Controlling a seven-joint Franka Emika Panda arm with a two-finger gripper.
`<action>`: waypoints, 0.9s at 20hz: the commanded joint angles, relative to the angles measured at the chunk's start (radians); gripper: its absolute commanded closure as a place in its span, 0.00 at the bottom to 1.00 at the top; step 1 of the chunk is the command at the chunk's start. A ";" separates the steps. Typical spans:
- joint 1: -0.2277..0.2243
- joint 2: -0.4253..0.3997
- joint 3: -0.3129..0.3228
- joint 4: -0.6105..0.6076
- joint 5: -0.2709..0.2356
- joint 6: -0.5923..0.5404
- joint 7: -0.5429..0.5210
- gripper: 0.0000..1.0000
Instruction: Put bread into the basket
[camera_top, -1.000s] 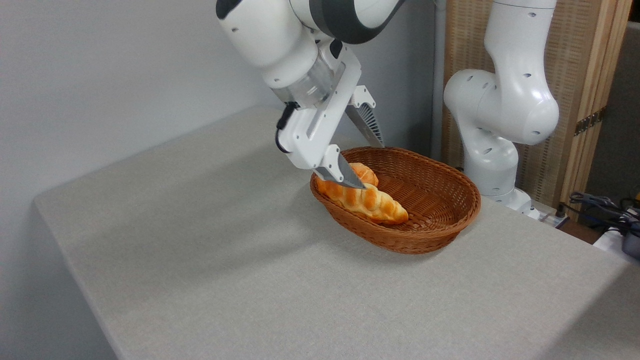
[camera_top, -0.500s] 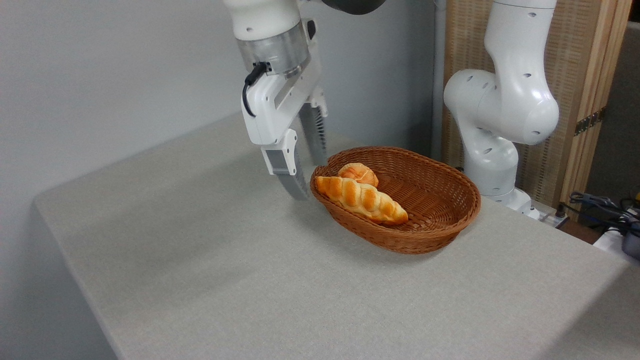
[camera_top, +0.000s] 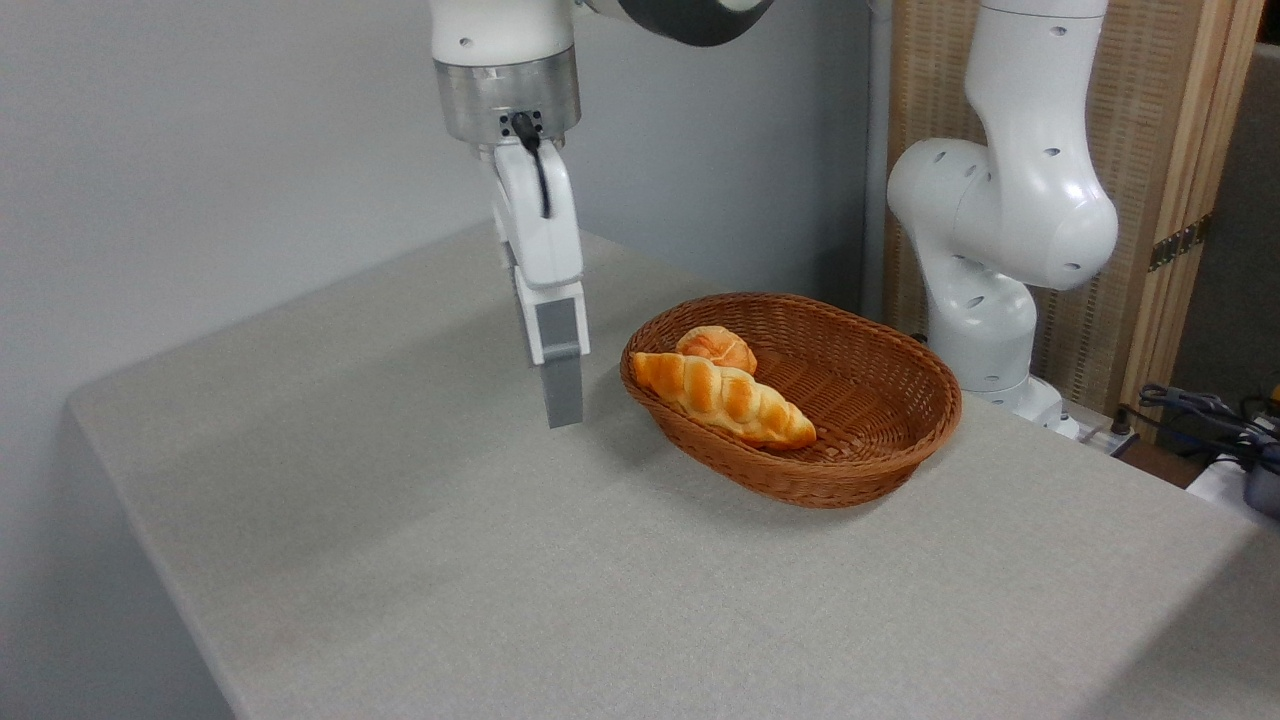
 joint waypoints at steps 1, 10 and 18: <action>-0.002 0.016 0.010 0.033 -0.067 0.008 -0.139 0.00; -0.002 0.025 0.044 0.048 -0.127 0.006 -0.287 0.00; -0.005 0.044 0.033 0.051 0.013 0.008 -0.296 0.00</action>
